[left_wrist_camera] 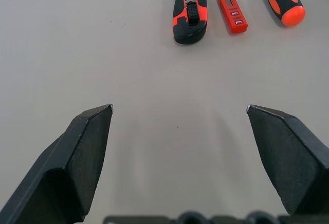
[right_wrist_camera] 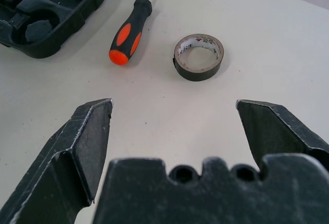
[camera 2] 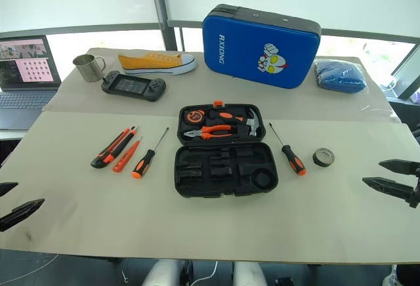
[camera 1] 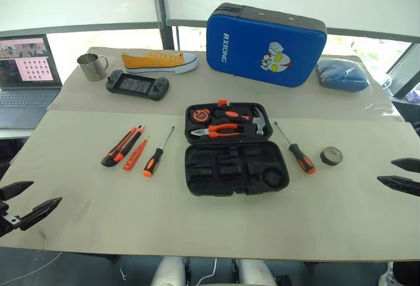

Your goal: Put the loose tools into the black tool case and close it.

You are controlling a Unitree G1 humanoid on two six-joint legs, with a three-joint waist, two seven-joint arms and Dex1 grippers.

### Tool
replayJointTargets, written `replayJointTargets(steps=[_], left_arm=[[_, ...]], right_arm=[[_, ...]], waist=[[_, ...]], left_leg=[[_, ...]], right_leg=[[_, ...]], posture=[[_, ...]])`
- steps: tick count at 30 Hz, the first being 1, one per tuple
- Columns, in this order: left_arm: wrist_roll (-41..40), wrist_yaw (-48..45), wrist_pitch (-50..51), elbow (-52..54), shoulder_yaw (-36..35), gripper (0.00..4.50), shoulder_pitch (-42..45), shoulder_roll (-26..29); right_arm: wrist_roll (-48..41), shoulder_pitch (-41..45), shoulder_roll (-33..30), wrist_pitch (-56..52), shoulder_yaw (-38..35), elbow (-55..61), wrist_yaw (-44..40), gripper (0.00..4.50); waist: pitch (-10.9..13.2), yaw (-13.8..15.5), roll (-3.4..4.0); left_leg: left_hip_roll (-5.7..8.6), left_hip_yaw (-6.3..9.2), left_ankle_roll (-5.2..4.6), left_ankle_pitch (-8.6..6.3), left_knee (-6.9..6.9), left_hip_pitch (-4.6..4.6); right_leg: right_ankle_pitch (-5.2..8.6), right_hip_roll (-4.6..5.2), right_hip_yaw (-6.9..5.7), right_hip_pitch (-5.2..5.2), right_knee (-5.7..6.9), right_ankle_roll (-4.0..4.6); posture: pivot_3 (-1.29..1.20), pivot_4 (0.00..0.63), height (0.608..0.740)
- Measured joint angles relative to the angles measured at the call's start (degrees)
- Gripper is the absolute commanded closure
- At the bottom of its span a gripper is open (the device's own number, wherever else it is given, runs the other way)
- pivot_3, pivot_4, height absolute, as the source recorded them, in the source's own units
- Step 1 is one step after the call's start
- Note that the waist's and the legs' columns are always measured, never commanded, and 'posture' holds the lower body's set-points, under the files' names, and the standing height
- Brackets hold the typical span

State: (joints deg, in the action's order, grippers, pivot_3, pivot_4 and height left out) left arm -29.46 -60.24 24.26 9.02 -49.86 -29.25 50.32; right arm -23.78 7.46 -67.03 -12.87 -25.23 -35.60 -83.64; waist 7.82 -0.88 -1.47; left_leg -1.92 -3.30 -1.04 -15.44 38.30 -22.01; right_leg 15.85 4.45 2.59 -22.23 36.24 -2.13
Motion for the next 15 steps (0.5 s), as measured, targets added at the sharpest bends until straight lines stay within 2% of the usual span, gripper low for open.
replayJointTargets(steps=[7,12,15], left_arm=[[2.63,2.64,0.34,0.90,3.09,0.00,1.97,0.17],[-1.16,9.42,13.02,10.36,8.43,0.00,11.43,3.72],[-6.75,14.82,25.96,18.02,15.32,0.00,20.38,7.66]], right_arm=[[0.19,-0.61,0.92,2.35,-0.08,-1.39,0.41,0.02],[-0.33,-1.84,2.17,2.54,-1.06,5.44,2.98,0.02],[-4.64,-3.51,3.73,-2.75,-2.97,20.61,5.65,0.02]], waist=[[0.00,0.17,0.00],[0.01,0.31,0.04],[0.04,0.04,0.09]], left_leg=[[0.01,0.00,0.00,0.00,0.00,0.00],[0.02,0.04,0.00,0.01,0.05,0.00],[0.03,0.06,0.02,0.01,0.06,0.00]], right_leg=[[0.00,0.00,0.00,0.01,0.02,0.00],[-0.05,0.01,0.06,0.04,0.14,-0.08],[-0.04,-0.02,0.18,-0.05,0.42,-0.10]], posture=[[0.00,0.150,0.740],[0.00,0.150,0.740],[0.00,0.150,0.740]])
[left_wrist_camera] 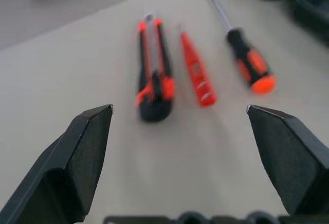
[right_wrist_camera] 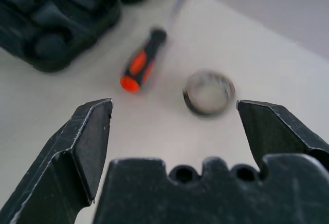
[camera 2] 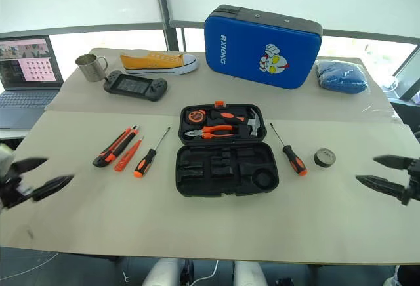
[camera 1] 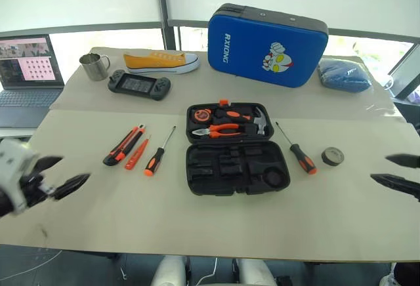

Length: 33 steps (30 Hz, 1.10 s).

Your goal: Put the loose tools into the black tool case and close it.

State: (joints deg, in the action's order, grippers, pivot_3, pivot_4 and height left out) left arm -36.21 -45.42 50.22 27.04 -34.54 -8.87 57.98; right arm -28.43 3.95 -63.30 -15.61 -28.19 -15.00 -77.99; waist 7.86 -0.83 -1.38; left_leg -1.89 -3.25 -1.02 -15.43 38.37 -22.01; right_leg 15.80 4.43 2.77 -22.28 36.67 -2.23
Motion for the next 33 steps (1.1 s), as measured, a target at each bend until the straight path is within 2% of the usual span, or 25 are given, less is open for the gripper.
replayJointTargets(steps=[6,10,13,21,24,28,32,33], left_arm=[[-4.17,10.02,16.32,4.24,12.68,0.00,13.68,-0.01],[-3.26,16.20,23.01,4.05,21.57,0.00,20.96,-2.93],[-2.31,18.56,24.26,1.69,25.21,0.00,25.70,-6.58],[4.61,19.35,20.19,-7.45,36.32,0.00,31.15,-8.70],[6.38,18.19,18.00,-10.09,38.38,0.74,31.97,-9.88],[7.96,16.77,14.54,-12.06,40.65,2.20,32.57,-13.15],[9.18,17.28,14.04,-13.70,39.79,3.55,33.02,-15.02],[9.18,17.32,14.25,-13.90,39.43,3.63,33.08,-15.50]], right_arm=[[-7.14,-4.99,3.63,-8.78,-2.04,24.48,5.39,0.02],[-11.11,-4.96,5.90,-12.36,-1.34,36.21,9.81,0.02],[-13.11,-4.60,7.43,-14.05,0.66,41.95,12.91,0.02],[-16.67,-1.88,8.91,-17.23,5.15,48.27,18.73,0.02],[-17.67,-0.82,9.02,-18.02,5.76,48.81,20.11,0.00],[-20.21,1.42,9.27,-19.90,7.60,51.11,22.85,0.00],[-21.38,2.15,9.38,-21.12,8.65,52.42,24.74,0.00],[-21.47,2.22,9.38,-21.27,9.04,52.69,25.10,0.00]], waist=[[0.04,0.02,0.01],[0.15,0.21,-0.18],[0.27,0.32,-0.39],[0.35,0.40,-0.52],[0.37,0.36,-0.54],[0.37,0.47,-0.55],[0.37,0.90,-0.55],[0.37,1.01,-0.55]], left_leg=[[0.04,0.10,0.05,0.00,-0.03,-0.04],[0.09,0.12,0.06,0.01,0.13,-0.07],[0.08,0.22,0.05,0.00,0.36,-0.21],[0.14,0.26,0.04,0.01,0.42,-0.27],[0.15,0.26,0.03,0.00,0.42,-0.27],[0.14,0.28,0.03,0.00,0.46,-0.30],[0.15,0.29,0.02,0.00,0.50,-0.29],[0.16,0.29,0.01,0.00,0.51,-0.30]], right_leg=[[0.01,-0.07,0.00,-0.08,0.08,0.00],[0.01,-0.08,-0.01,-0.04,0.08,-0.02],[0.01,-0.09,-0.12,-0.07,0.11,-0.02],[0.01,-0.08,-0.16,-0.08,0.10,-0.03],[0.01,-0.05,-0.16,-0.08,0.10,-0.03],[0.01,-0.06,-0.18,-0.08,0.11,-0.03],[0.01,-0.03,-0.19,-0.06,0.11,-0.04],[0.00,-0.03,-0.19,-0.06,0.11,-0.05]], posture=[[0.00,0.150,0.740],[0.00,0.150,0.740],[0.00,0.150,0.740],[0.00,0.150,0.740],[0.00,0.150,0.740],[0.00,0.150,0.740],[0.00,0.150,0.740],[0.00,0.150,0.740]])
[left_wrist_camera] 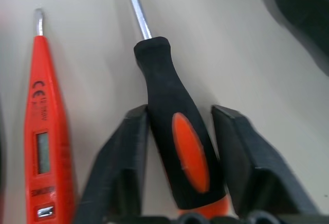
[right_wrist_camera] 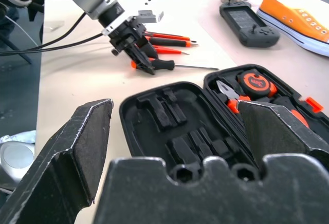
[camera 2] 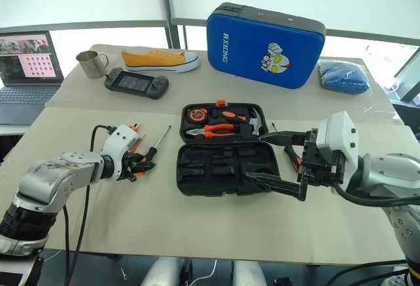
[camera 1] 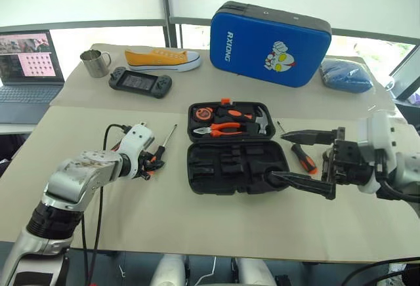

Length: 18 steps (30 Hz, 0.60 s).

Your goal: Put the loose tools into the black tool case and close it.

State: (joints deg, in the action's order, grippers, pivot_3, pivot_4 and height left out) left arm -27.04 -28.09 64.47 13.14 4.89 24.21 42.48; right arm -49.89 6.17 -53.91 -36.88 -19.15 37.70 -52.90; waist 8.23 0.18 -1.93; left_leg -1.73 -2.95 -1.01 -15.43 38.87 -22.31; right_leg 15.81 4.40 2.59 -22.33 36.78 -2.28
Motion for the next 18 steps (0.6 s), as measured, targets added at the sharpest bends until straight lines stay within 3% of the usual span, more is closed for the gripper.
replayJointTargets(steps=[5,10,13,18], left_arm=[[-0.19,0.97,2.32,-0.16,-2.83,3.63,0.23,-1.35],[0.15,1.37,0.47,0.19,-7.38,3.63,7.92,-1.57],[3.37,-1.83,-7.84,1.45,-4.12,3.63,10.94,0.37],[7.26,-15.76,-22.24,4.56,8.09,3.63,11.78,2.27]], right_arm=[[-0.40,0.12,-0.01,-0.06,0.32,0.05,0.72,0.00],[-0.79,0.00,-0.04,-0.38,0.30,0.07,1.13,0.00],[-0.77,-0.38,-0.04,-0.44,0.34,0.06,1.41,0.00],[-0.73,-1.40,0.32,-0.45,0.32,0.01,2.99,0.00]], waist=[[0.03,0.18,-0.05],[0.19,0.50,-0.33],[0.19,0.52,-0.33],[0.19,0.50,-0.32]], left_leg=[[-0.01,0.00,0.00,0.00,0.02,-0.02],[0.02,0.11,0.00,0.00,0.09,-0.11],[0.04,0.10,-0.02,-0.01,0.08,-0.14],[0.03,0.07,-0.04,-0.02,0.07,-0.18]], right_leg=[[0.00,-0.02,-0.01,-0.02,0.01,-0.01],[-0.01,0.00,-0.11,-0.05,0.04,-0.01],[-0.02,0.02,-0.10,-0.05,-0.02,-0.04],[-0.02,-0.01,-0.10,-0.07,-0.07,-0.04]], posture=[[0.00,0.150,0.740],[0.00,0.150,0.740],[0.00,0.150,0.740],[0.00,0.150,0.740]])
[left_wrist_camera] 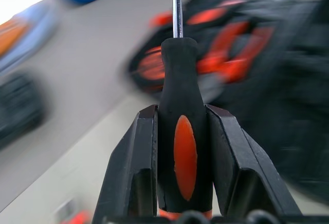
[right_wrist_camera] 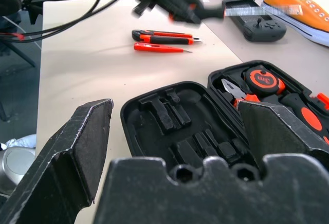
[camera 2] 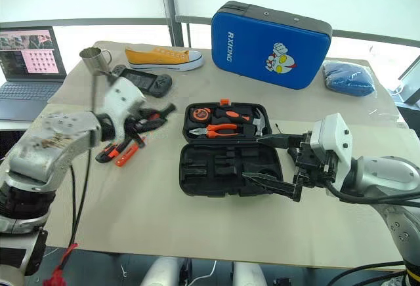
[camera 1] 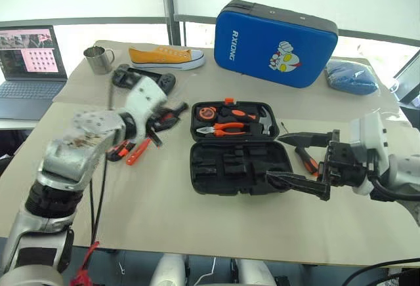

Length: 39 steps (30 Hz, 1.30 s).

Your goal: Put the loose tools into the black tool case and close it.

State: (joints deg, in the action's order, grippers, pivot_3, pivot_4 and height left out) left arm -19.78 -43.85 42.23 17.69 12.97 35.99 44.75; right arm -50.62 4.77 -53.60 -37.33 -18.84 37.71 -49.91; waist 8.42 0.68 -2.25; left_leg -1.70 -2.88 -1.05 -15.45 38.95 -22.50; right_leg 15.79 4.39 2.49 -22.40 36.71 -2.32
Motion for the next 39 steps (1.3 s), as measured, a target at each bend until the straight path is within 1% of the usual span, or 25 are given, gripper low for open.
replayJointTargets(steps=[2,4,6,8,12,16,20,28,30,31,32,33,35,38,39], left_arm=[[4.46,-4.31,-6.50,-2.06,5.80,3.63,0.75,0.25],[8.05,-7.83,-10.77,-5.07,10.24,3.63,2.52,0.06],[11.06,-11.14,-13.59,-8.45,13.45,3.63,5.24,-1.04],[13.39,-13.09,-16.46,-11.68,15.20,3.63,7.48,-2.38],[17.63,-15.76,-23.32,-19.81,16.93,3.63,10.15,-6.15],[19.20,-18.16,-25.37,-25.29,17.24,3.63,11.38,-9.67],[21.91,-18.98,-27.17,-28.33,17.32,3.63,11.52,-11.35],[23.94,-18.77,-26.97,-31.69,16.64,3.63,12.40,-13.74],[23.96,-18.88,-26.97,-32.05,16.40,2.62,12.40,-13.97],[24.03,-18.91,-26.97,-32.13,16.32,2.47,12.40,-14.11],[24.10,-19.05,-26.98,-32.18,16.16,2.04,12.40,-14.18],[24.02,-19.41,-27.00,-32.13,15.92,1.73,12.51,-14.34],[24.04,-19.79,-26.96,-32.05,15.62,0.89,12.85,-14.51],[24.05,-20.40,-26.45,-31.61,14.59,0.04,12.94,-14.19],[23.93,-21.02,-25.84,-30.70,14.15,0.04,13.06,-13.96]], right_arm=[[0.17,-1.31,0.03,0.01,-0.16,0.03,0.20,0.00],[1.02,-1.94,0.05,0.00,-0.12,0.03,0.47,0.00],[1.40,-2.90,0.07,0.00,-0.35,0.20,1.16,0.00],[1.28,-3.38,0.35,-0.04,-0.71,0.47,2.11,0.00],[0.79,-5.44,0.54,-0.47,-2.95,1.74,3.56,0.00],[0.83,-7.46,0.59,-0.59,-3.81,2.35,4.35,0.00],[0.87,-8.33,0.60,-0.59,-4.53,2.35,5.00,0.00],[0.84,-9.16,1.16,-0.59,-4.76,2.73,5.64,0.00],[0.85,-9.16,1.17,-0.59,-4.77,2.73,5.81,0.00],[0.85,-9.16,1.18,-0.59,-4.77,2.73,5.99,0.00],[0.85,-9.16,1.18,-0.59,-4.77,2.73,6.13,0.00],[0.85,-9.16,1.19,-0.59,-4.77,2.73,6.19,0.00],[0.83,-9.12,1.20,-0.59,-4.77,2.72,6.21,0.00],[0.83,-9.12,1.36,-0.58,-4.76,2.72,6.20,0.00],[0.84,-9.13,1.41,-0.57,-4.77,2.71,6.18,0.00]], waist=[[0.00,0.01,0.00],[0.00,0.01,-0.01],[0.01,0.00,-0.01],[0.01,0.01,-0.01],[0.01,-0.02,-0.01],[0.00,-0.03,-0.01],[0.01,-0.03,-0.01],[0.01,-0.08,-0.01],[0.01,-0.09,-0.01],[0.01,-0.07,-0.01],[0.01,-0.06,-0.01],[0.01,-0.02,-0.01],[0.01,-0.01,-0.01],[0.01,-0.02,-0.01],[0.01,-0.01,-0.01]], left_leg=[[0.05,-0.02,0.00,0.00,0.01,-0.01],[0.09,-0.03,-0.01,0.01,0.05,-0.02],[0.10,-0.02,-0.02,0.02,0.10,-0.03],[0.11,-0.02,-0.02,0.02,0.11,-0.05],[0.10,0.01,-0.05,0.00,0.14,-0.14],[0.10,0.03,-0.07,-0.01,0.36,-0.56],[0.06,0.08,-0.11,-0.03,0.76,-0.90],[0.07,0.08,-0.14,-0.04,0.90,-0.95],[0.07,0.09,-0.14,-0.04,0.90,-0.95],[0.07,0.09,-0.14,-0.04,0.90,-0.95],[0.07,0.09,-0.14,-0.04,0.90,-0.95],[0.07,0.09,-0.14,-0.04,0.90,-0.95],[0.08,0.08,-0.15,-0.04,0.93,-0.95],[0.08,0.09,-0.15,-0.04,0.93,-0.95],[0.08,0.09,-0.15,-0.04,0.93,-0.97]], right_leg=[[0.00,-0.04,0.00,0.00,0.00,0.00],[0.00,-0.07,0.01,0.00,0.01,0.00],[0.00,-0.09,0.01,0.01,0.02,0.00],[0.01,-0.09,0.01,0.00,0.01,-0.02],[0.01,-0.10,-0.01,-0.05,0.01,-0.03],[-0.01,-0.09,-0.01,-0.44,0.15,-0.06],[-0.01,-0.15,-0.01,-0.75,0.41,-0.07],[-0.07,-0.14,0.01,-0.71,0.41,-0.17],[-0.07,-0.15,0.01,-0.72,0.42,-0.16],[-0.07,-0.14,0.01,-0.72,0.42,-0.16],[-0.07,-0.14,0.01,-0.72,0.42,-0.17],[-0.07,-0.14,0.01,-0.71,0.42,-0.17],[-0.08,-0.13,0.01,-0.70,0.43,-0.18],[-0.09,-0.13,0.01,-0.70,0.44,-0.19],[-0.09,-0.13,0.01,-0.71,0.43,-0.19]], posture=[[0.00,0.150,0.740],[0.00,0.150,0.740],[0.00,0.150,0.740],[0.00,0.150,0.740],[0.00,0.150,0.740],[0.00,0.150,0.740],[0.00,0.150,0.740],[0.00,0.150,0.740],[0.00,0.150,0.740],[0.00,0.150,0.740],[0.00,0.150,0.740],[0.00,0.150,0.740],[0.00,0.150,0.740],[0.00,0.150,0.740],[0.00,0.150,0.740]])
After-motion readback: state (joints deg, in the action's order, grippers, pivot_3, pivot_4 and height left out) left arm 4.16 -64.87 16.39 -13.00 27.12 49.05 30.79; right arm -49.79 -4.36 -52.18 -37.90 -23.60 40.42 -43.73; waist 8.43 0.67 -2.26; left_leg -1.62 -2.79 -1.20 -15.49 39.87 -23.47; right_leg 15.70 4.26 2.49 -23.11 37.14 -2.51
